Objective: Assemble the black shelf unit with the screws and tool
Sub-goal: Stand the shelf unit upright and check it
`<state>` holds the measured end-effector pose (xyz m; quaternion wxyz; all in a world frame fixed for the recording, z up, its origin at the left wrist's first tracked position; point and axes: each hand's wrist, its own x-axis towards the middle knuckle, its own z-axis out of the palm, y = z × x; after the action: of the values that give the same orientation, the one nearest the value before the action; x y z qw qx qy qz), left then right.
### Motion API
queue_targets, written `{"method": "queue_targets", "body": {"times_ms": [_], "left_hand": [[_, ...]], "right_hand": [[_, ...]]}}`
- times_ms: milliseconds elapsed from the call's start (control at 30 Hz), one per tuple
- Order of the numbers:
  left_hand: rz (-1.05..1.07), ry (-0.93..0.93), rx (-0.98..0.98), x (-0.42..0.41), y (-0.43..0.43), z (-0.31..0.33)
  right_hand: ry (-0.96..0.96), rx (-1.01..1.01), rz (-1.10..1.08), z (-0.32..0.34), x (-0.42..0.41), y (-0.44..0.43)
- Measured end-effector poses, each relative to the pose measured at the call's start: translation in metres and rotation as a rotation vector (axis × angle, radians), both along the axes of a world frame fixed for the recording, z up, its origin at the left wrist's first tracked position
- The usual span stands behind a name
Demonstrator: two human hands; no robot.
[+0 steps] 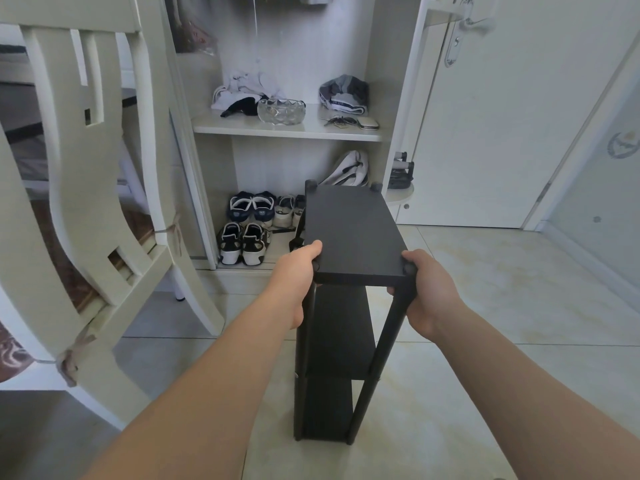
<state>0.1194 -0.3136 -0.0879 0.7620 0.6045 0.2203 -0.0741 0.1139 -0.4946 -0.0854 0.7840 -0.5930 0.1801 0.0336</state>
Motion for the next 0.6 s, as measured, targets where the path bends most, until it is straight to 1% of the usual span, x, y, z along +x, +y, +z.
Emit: {"method": "queue_targets", "body": {"times_ms": [100, 267, 433, 600], "left_hand": [[-0.003, 0.038, -0.077, 0.003, 0.004, 0.005], [-0.007, 0.094, -0.003, 0.007, 0.004, 0.003], [-0.061, 0.105, -0.032, 0.004, 0.008, 0.008], [-0.073, 0.137, 0.015, 0.005, 0.013, 0.007]], "right_hand": [[0.026, -0.016, 0.035, 0.002, 0.002, -0.005], [0.067, -0.079, 0.057, 0.001, 0.007, -0.01], [0.097, -0.084, 0.124, 0.0, 0.01, -0.016], [0.108, -0.095, 0.136, -0.002, 0.013, -0.018]]}}
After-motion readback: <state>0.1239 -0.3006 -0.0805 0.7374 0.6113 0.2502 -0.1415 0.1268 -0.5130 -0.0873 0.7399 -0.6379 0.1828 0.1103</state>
